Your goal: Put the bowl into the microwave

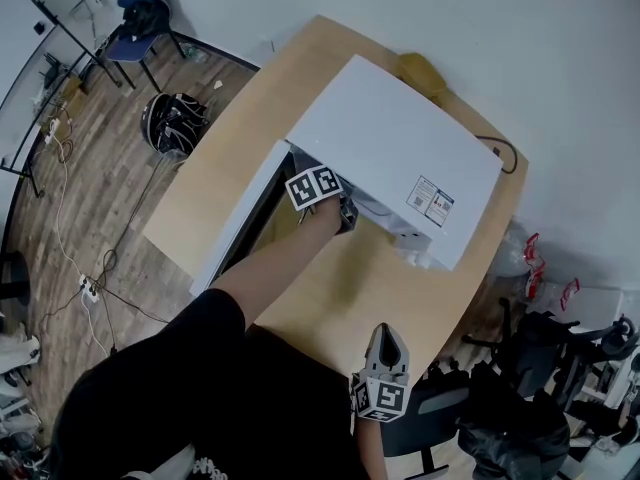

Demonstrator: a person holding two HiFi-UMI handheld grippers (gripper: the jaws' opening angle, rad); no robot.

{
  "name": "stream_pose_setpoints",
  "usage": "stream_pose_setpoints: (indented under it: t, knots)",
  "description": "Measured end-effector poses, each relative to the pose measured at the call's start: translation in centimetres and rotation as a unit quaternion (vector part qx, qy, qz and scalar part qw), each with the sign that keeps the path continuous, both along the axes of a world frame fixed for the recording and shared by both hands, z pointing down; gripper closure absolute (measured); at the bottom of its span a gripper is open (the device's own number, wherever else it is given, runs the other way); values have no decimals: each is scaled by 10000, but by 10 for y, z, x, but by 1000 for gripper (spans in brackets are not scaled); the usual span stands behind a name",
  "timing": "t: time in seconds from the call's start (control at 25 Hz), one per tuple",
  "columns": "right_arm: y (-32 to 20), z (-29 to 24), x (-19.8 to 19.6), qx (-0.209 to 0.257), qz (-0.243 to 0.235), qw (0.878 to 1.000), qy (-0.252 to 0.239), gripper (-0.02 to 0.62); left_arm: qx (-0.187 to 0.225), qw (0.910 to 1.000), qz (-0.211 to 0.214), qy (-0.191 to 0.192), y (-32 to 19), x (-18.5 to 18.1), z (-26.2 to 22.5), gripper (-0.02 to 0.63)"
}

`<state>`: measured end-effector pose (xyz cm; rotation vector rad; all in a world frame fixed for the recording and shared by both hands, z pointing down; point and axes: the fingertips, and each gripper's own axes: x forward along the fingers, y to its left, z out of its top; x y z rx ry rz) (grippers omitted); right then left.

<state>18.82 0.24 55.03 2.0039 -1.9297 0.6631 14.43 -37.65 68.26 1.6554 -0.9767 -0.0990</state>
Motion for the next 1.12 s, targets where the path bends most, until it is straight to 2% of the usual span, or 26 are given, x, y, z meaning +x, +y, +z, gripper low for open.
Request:
stream_pose_setpoints:
  t: [0.2, 0.48, 0.64, 0.92, 1.04, 1.12]
  knots:
    - [2, 3, 9, -56, 135, 9999, -54, 535, 184, 9996, 118, -201, 4, -3, -2, 344]
    - [-1, 2, 9, -31, 116, 9999, -75, 535, 519, 9952, 434, -709, 5, -5, -2, 344]
    - [0, 5, 6, -62, 170, 9998, -126, 535, 825, 9874, 649, -1187, 3, -4, 1, 344]
    - [-6, -1, 4, 10, 187, 9997, -149, 535, 1286, 9734, 861, -1688, 0, -2, 0, 336]
    - [-3, 0, 7, -35, 202, 9997, -136, 535, 1413, 9699, 879, -1778, -1, 0, 0, 325]
    - [3, 4, 11, -110, 253, 9995, -140, 535, 1502, 9704, 885, -1670, -2, 3, -1, 308]
